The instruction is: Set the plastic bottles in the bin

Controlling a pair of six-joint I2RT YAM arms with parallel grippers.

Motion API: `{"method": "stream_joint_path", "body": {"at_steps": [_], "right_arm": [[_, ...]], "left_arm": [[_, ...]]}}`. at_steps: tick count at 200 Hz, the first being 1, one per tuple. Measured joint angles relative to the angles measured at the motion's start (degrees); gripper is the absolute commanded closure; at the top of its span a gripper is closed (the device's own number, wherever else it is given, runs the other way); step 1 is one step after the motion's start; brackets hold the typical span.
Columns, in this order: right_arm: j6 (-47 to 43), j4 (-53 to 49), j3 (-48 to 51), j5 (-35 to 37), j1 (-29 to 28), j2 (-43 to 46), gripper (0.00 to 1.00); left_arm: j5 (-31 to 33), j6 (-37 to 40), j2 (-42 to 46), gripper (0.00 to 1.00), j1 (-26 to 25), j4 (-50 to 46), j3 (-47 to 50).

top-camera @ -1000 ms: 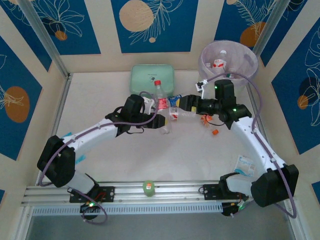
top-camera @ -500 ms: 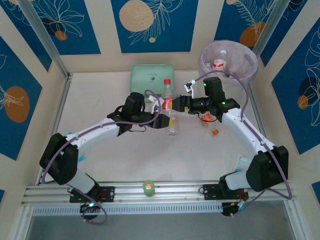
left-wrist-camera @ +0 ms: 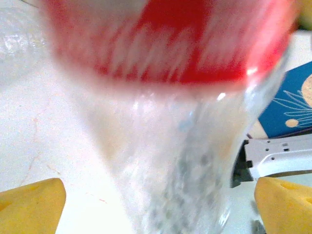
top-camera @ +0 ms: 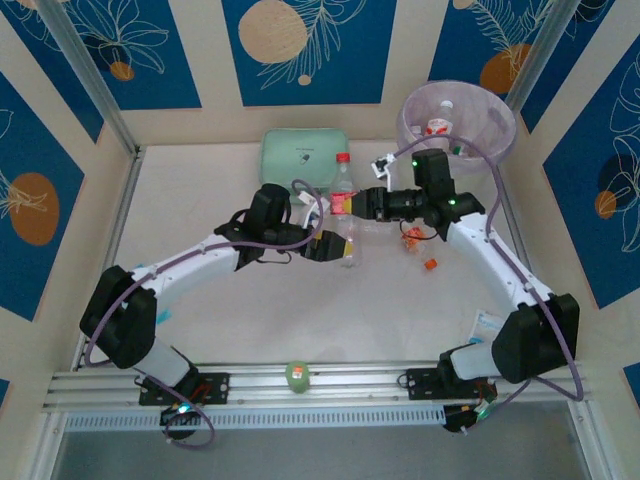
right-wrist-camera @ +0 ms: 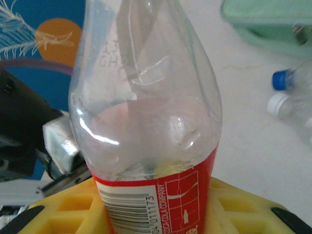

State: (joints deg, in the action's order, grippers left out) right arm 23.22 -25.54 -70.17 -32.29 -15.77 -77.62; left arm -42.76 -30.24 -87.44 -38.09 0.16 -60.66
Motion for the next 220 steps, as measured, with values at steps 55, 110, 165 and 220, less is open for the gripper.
{"method": "stream_joint_path", "body": {"at_steps": [55,110,165,220], "right_arm": [[-5.7,-8.3,-21.3,17.0,8.2,3.4,0.78],[-10.5,-7.3,-41.3,33.3,14.8,-6.9,0.83],[-16.1,-16.1,-62.4,41.1,15.9,-30.1,0.91],[-16.4,-27.8,-79.3,40.4,16.8,-46.5,0.93]], "left_arm": [[8.2,0.0,4.6,0.00,5.3,-4.1,0.6],[22.4,0.4,7.6,0.00,6.0,-13.4,1.1],[30.4,2.6,15.8,0.00,6.0,-20.1,4.7],[33.0,4.1,18.0,0.00,6.0,-22.5,6.0]]}}
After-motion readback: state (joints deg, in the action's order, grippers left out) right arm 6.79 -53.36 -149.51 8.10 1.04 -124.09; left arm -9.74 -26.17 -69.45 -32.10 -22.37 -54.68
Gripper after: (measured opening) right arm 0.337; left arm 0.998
